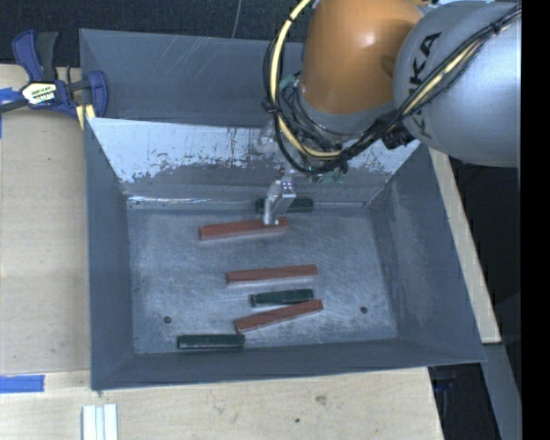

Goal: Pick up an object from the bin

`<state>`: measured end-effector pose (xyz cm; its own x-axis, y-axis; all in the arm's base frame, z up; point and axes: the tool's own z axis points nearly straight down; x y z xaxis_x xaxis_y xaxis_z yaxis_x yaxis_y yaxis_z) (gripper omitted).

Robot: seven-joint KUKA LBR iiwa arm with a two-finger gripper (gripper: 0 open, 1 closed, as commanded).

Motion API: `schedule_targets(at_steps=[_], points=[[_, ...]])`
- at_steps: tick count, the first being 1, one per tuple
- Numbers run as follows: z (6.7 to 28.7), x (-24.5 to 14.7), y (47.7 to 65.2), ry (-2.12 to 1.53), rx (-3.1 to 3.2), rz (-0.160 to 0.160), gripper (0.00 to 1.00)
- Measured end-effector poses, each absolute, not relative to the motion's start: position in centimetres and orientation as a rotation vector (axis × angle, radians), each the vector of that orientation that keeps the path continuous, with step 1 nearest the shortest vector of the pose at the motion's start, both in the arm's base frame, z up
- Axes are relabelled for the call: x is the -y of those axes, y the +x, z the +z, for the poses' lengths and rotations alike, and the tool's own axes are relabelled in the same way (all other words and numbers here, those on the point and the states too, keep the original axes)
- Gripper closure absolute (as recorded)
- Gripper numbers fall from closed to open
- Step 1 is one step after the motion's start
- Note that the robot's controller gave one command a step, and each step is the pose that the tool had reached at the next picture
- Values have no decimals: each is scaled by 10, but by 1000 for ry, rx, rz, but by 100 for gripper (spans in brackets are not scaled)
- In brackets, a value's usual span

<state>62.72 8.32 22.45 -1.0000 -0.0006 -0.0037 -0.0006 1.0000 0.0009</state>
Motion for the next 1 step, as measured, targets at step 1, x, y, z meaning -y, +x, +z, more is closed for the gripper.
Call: schedule_targets(at_steps=[1], points=[[178, -84, 629, 8, -3131, 2, 0]])
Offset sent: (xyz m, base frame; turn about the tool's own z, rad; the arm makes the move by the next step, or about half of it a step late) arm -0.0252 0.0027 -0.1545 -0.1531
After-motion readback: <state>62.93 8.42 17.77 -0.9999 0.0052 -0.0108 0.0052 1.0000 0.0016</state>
